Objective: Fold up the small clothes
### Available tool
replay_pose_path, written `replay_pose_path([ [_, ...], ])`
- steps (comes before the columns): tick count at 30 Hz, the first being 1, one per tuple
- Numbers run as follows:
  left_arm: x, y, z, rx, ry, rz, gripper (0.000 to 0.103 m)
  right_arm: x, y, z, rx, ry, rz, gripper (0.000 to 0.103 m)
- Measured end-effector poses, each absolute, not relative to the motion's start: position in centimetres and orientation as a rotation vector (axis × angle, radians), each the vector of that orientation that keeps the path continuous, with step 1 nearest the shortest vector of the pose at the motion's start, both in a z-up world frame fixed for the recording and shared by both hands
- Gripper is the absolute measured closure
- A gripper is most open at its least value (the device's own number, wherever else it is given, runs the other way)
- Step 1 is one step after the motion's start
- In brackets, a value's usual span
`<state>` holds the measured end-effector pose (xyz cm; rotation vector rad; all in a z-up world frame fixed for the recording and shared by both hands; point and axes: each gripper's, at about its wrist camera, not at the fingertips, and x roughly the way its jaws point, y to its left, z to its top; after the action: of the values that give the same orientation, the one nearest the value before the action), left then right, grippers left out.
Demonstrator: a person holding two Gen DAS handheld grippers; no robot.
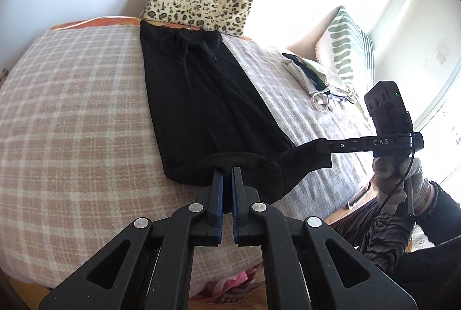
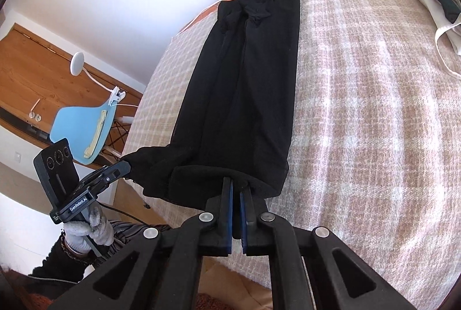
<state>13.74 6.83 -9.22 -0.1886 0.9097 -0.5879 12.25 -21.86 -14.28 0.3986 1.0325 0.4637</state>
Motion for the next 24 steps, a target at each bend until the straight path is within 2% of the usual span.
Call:
replay_pose_path([
  [19,21.7,6.3,-12.8,-0.154,0.983,-0.507,0.100,21.1,-23.5,-16.4,0.439,1.065,0.360,0.101],
  [21,22.3,6.4,-13.4,-0.166,1.008,-0.501,0.099,21.9,-23.5,-17.1,0.441,1.081,0.352,0.099],
  [22,22.5,6.5,-13.6,-0.161,1.016,-0.493,0.098,22.0,-23.5,-17.3,0.439,1.090,0.355,0.098],
  [24,22.6,6.8,-13.4,-0.154,1.019,-0.465,0.091,22.2,-23.2,-17.0,0.410,1.088,0.362,0.095],
])
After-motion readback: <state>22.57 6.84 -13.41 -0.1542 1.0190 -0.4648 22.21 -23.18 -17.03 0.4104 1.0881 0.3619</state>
